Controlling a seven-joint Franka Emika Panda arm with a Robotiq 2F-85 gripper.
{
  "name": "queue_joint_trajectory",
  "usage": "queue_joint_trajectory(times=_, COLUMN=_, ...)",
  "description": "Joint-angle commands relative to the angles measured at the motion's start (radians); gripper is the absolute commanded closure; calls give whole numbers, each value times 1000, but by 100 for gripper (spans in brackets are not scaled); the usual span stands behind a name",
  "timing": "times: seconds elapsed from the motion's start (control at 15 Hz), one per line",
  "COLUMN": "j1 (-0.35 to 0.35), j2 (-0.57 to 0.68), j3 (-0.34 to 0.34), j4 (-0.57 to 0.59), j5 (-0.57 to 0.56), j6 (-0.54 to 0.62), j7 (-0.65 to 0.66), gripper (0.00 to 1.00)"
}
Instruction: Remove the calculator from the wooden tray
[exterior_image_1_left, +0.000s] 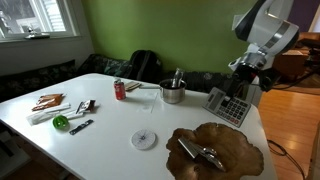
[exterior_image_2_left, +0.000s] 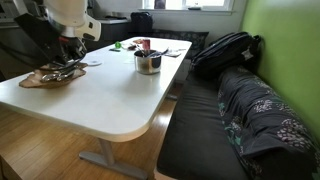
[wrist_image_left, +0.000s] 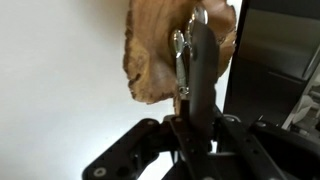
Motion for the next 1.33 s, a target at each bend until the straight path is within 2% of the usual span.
queue_joint_trajectory(times=0.0, j1=-54, j2=-177, j3=-109, j4=-201, j5=3, j6=52, j7=16, gripper=95)
queue_joint_trajectory(times=0.07, j1=-15, j2=-68, j3=-81, j4=-92, j5=-3, j6=29, j7=2, gripper=79)
queue_joint_trajectory(times=0.27, j1=-51, j2=-138, j3=-127, j4=-174, j5=-4, j6=36, j7=0, gripper=79)
queue_joint_trajectory(times=0.33, j1=-51, j2=-146, j3=-127, j4=-178, j5=-4, j6=36, j7=1, gripper=95)
queue_joint_trajectory(times=0.47, j1=-75, j2=-107, j3=-154, j4=-114, j5=30, j6=58, j7=59, gripper=95)
queue_joint_trajectory(times=0.67, j1=-142, j2=-31, j3=-238, j4=-11, j5=-6, j6=53, j7=120, gripper=95)
queue_joint_trajectory(times=0.93, j1=-185, j2=115, j3=-286, j4=110, j5=145, j6=91, j7=118, gripper=95)
queue_joint_trajectory(times=1.2, j1=-179, j2=260, j3=-256, j4=226, j5=405, j6=121, j7=132, gripper=95)
queue_joint_trajectory(times=1.27, j1=-180, j2=300, j3=-255, j4=261, j5=437, j6=100, j7=158, gripper=95)
